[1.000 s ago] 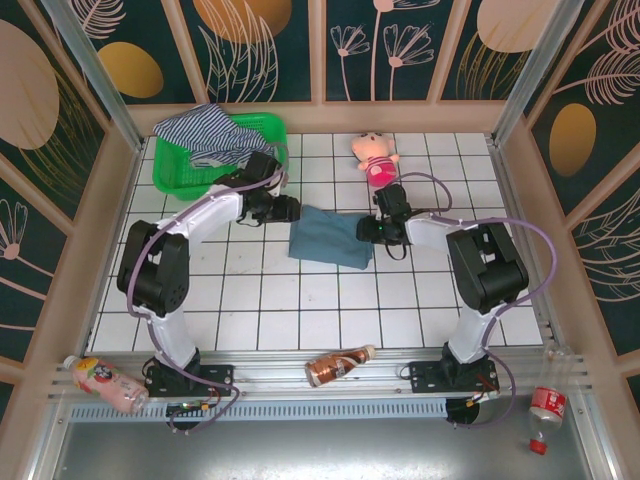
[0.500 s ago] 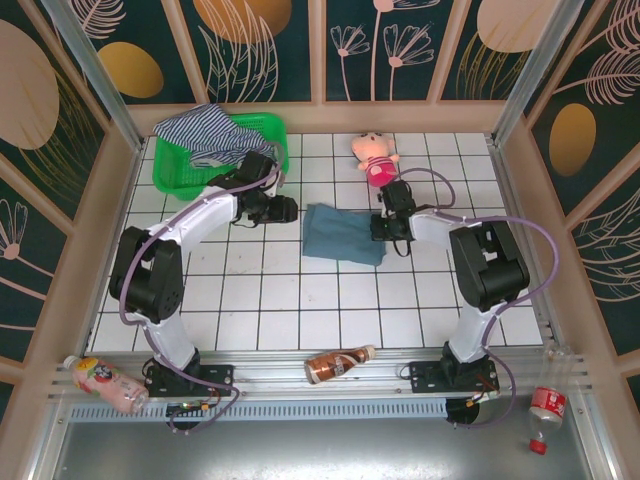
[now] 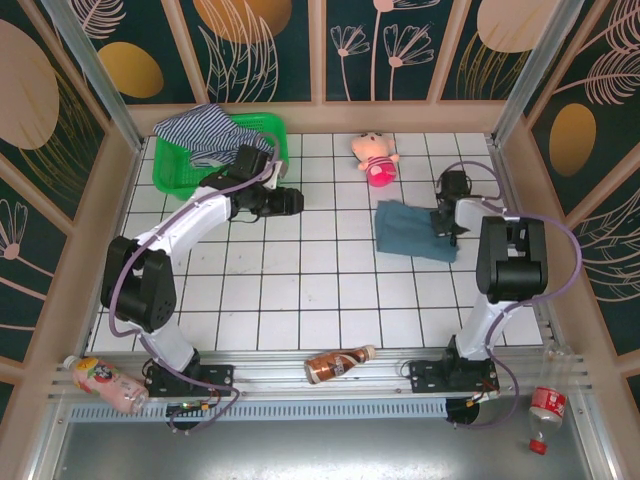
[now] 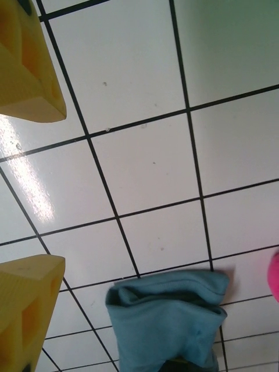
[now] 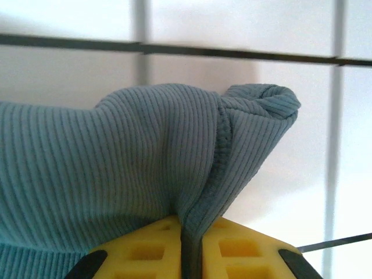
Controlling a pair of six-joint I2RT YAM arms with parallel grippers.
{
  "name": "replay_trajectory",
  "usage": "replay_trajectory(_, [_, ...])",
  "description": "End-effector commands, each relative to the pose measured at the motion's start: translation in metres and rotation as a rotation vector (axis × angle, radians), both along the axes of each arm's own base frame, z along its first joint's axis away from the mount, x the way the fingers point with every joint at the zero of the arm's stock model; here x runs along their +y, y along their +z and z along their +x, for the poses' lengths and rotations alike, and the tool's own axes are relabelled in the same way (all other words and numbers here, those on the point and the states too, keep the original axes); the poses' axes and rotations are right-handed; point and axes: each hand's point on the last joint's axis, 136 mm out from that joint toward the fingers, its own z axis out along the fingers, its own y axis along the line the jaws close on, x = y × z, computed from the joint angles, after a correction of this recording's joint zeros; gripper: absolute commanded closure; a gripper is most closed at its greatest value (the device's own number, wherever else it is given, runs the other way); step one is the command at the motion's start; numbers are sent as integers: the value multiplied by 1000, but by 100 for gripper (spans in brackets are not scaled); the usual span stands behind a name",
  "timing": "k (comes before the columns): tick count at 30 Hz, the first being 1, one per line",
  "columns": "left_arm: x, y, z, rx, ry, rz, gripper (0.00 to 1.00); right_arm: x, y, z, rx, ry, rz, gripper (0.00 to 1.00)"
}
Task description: Fold and stack the tank tops
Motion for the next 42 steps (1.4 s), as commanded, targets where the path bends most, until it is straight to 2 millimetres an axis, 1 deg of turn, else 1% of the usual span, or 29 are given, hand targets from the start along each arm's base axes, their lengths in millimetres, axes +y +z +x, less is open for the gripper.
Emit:
replay_trajectory(1, [0, 30, 11, -76, 3, -11, 36, -47, 11, 23, 20, 23, -198, 86])
replay_trajectory(2, [1, 33, 14, -89, 7, -3, 35, -57, 14, 32, 11, 22, -231, 85])
replay_trajectory(5, [4, 40, 19, -116, 20, 11, 30, -74, 22, 56, 3, -9, -260, 83])
replay_trajectory(6, [4, 42, 21, -126, 24, 14, 29, -77, 22, 63, 5, -2, -277, 82])
replay_trajectory(8, [5, 44, 24, -133, 30, 17, 26, -73, 28, 76, -22, 18, -294, 81])
replay_trajectory(9, [5, 44, 24, -130, 30, 19, 26, -74, 29, 80, -26, 12, -304, 81])
replay_trajectory(11, [6, 46, 23, -127, 28, 24, 25, -82, 23, 85, 1, -6, -307, 81])
replay_trajectory(12, [6, 46, 22, -126, 27, 26, 25, -84, 24, 91, -2, -16, -301, 81])
replay_trajectory(13, [7, 37, 23, -106, 24, 39, 25, -86, 27, 96, -11, -29, -292, 81])
replay_trajectory(14, [8, 33, 24, -98, 24, 48, 25, -90, 29, 99, -14, -50, -281, 82])
replay_trajectory(18, [15, 28, 25, -85, 29, 75, 25, -102, 30, 111, -3, -83, -299, 82])
replay_trajectory(19, [17, 26, 26, -82, 32, 81, 25, -106, 30, 113, 1, -98, -297, 85])
replay_trajectory(21, [19, 23, 25, -71, 31, 86, 25, -110, 31, 113, 14, -121, -279, 86])
replay_trajectory(23, [19, 21, 25, -66, 31, 91, 25, -110, 30, 112, 20, -118, -281, 86])
replay_trajectory(24, [20, 21, 25, -65, 30, 95, 25, -109, 32, 111, 17, -126, -273, 84])
replay_trajectory(26, [22, 20, 24, -61, 29, 110, 25, -102, 40, 113, -31, -127, -212, 80])
replay_trajectory(29, [26, 23, 23, -63, 32, 127, 25, -79, 70, 120, -157, -107, -109, 75])
replay_trajectory(31, [29, 25, 21, -66, 38, 137, 25, -50, 82, 116, -199, -69, 49, 71])
replay_trajectory(32, [30, 25, 19, -66, 42, 140, 25, -38, 83, 110, -207, -56, 120, 69])
replay_trajectory(33, [32, 25, 18, -64, 45, 142, 25, -16, 82, 100, -207, -27, 217, 67])
replay_trajectory(34, [33, 24, 16, -62, 49, 144, 25, 0, 80, 91, -199, -6, 278, 64])
replay_trajectory(35, [34, 20, 15, -56, 50, 147, 25, 14, 74, 81, -181, 9, 319, 62])
replay_trajectory(37, [36, 16, 13, -45, 51, 158, 25, 36, 61, 57, -153, 23, 352, 58])
replay_trajectory(38, [37, 14, 12, -39, 50, 163, 25, 45, 54, 49, -146, 25, 382, 57])
replay_trajectory(40, [41, 25, 9, -64, 55, 167, 25, 60, 40, 37, -153, 5, 446, 54])
replay_trajectory(42, [46, 28, 10, -72, 66, 181, 24, 64, 29, 34, -148, -16, 455, 54])
